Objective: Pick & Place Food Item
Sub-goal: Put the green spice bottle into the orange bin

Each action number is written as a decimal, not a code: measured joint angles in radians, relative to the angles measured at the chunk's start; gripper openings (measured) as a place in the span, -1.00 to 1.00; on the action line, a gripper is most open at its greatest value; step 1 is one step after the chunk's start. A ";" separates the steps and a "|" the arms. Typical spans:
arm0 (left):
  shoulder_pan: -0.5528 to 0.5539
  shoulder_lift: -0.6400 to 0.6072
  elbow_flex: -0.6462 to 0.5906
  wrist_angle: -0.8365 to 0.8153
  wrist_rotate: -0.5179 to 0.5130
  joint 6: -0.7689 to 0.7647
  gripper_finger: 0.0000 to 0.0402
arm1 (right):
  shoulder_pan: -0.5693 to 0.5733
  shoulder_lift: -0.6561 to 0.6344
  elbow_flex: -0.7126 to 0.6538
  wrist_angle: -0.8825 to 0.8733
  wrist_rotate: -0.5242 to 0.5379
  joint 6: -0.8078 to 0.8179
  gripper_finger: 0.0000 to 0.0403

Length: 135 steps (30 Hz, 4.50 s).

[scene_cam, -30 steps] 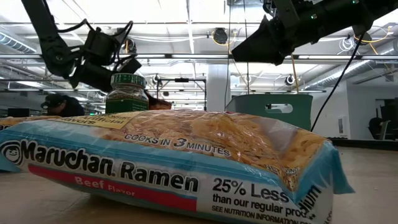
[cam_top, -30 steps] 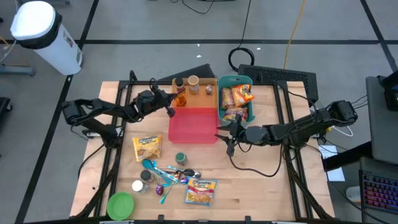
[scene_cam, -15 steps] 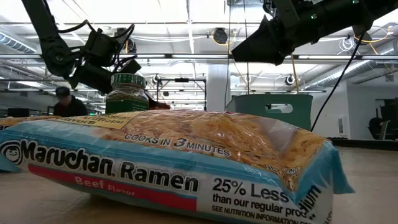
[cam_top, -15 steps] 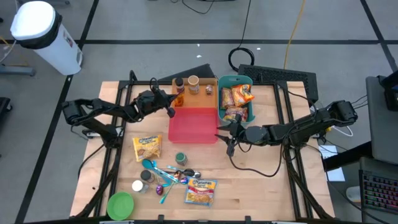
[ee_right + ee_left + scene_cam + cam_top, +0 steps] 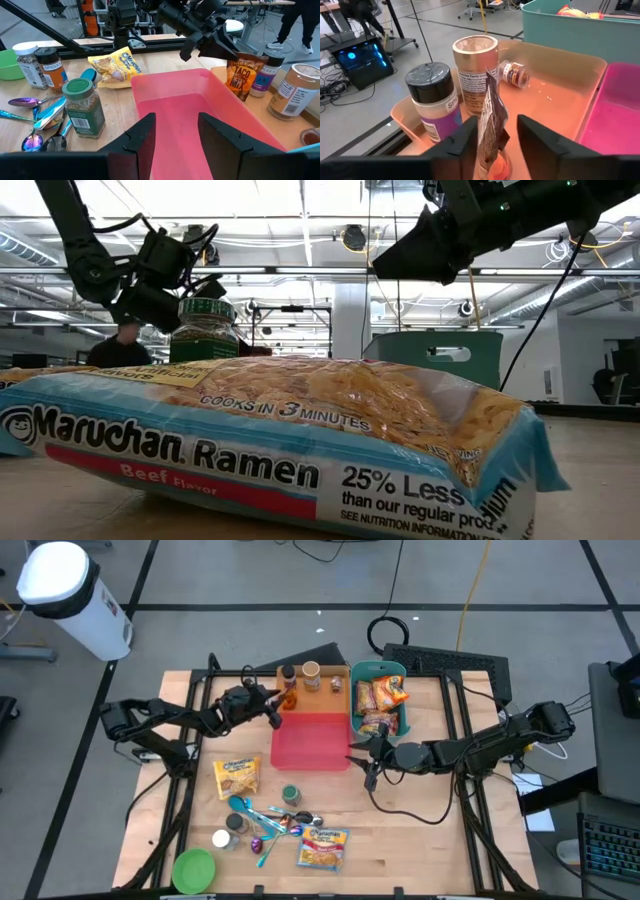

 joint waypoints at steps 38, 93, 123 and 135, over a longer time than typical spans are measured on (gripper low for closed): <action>-0.705 -0.377 0.515 -1.099 0.008 -0.023 0.19 | 0.000 0.000 0.000 -0.007 -0.001 0.000 -0.30; -0.821 0.082 0.806 -1.477 0.030 -0.173 0.05 | 0.001 0.000 0.000 0.000 -0.056 0.030 -0.30; -0.106 0.145 1.172 -1.597 0.066 0.038 0.05 | 0.001 0.000 0.000 -0.010 -0.056 0.047 -0.30; 0.001 0.381 1.171 -1.581 0.133 0.037 0.05 | 0.001 0.000 0.000 -0.019 -0.056 0.048 -0.30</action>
